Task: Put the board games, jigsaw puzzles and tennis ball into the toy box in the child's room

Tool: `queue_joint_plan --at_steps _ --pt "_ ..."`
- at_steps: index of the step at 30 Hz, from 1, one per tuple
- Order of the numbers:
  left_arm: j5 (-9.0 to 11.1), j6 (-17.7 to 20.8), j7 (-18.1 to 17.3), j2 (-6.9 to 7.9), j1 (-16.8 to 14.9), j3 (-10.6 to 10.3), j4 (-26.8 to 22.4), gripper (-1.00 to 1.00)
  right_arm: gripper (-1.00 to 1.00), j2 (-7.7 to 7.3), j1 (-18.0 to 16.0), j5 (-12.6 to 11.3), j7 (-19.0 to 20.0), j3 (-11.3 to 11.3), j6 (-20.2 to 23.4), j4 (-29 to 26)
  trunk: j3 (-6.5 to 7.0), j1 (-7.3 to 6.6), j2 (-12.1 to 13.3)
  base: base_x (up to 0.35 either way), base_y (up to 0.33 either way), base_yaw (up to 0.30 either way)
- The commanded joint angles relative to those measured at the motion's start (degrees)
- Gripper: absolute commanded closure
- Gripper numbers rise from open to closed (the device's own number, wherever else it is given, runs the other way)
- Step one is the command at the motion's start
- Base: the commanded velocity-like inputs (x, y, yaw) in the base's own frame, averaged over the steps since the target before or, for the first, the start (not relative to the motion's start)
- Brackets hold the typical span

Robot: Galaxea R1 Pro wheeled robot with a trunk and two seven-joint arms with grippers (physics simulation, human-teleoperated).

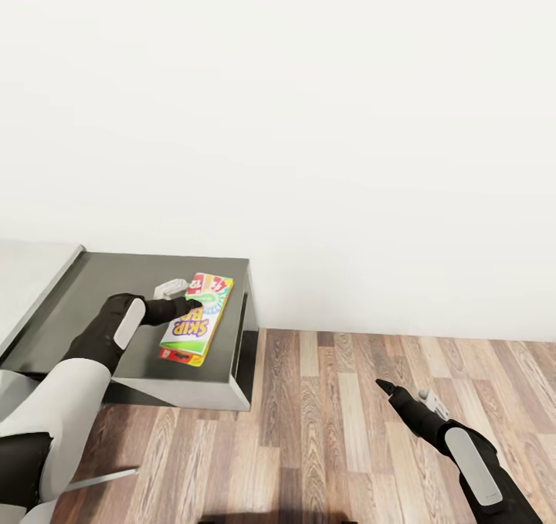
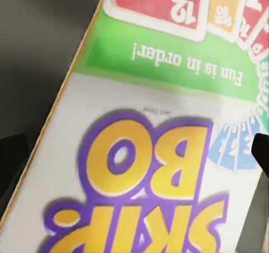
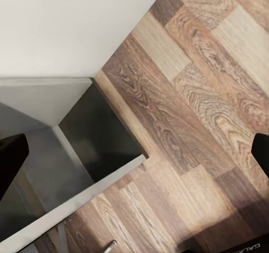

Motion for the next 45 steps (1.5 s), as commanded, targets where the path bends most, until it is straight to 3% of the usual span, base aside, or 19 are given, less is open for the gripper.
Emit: queue_joint_plan --at_steps 1,28,45 --pt "-0.3 0.3 -1.0 -0.02 0.0 0.4 0.0 -1.0 -1.0 -0.01 0.0 0.0 0.1 -0.1 0.3 0.0 -0.06 0.03 -0.1 0.0 -0.004 -0.019" --pt "-0.3 0.4 -1.9 0.11 0.0 0.5 0.0 -1.0 -1.0 0.06 0.0 0.1 0.1 -0.1 0.3 0.1 -0.01 0.03 -0.1 -0.014 -0.048 -0.002" --pt "-0.3 2.6 -1.9 0.08 0.0 0.6 0.0 -1.0 -1.0 0.06 0.0 0.1 0.1 -0.1 0.3 0.1 -0.01 0.03 -0.1 0.0 -0.054 0.0"
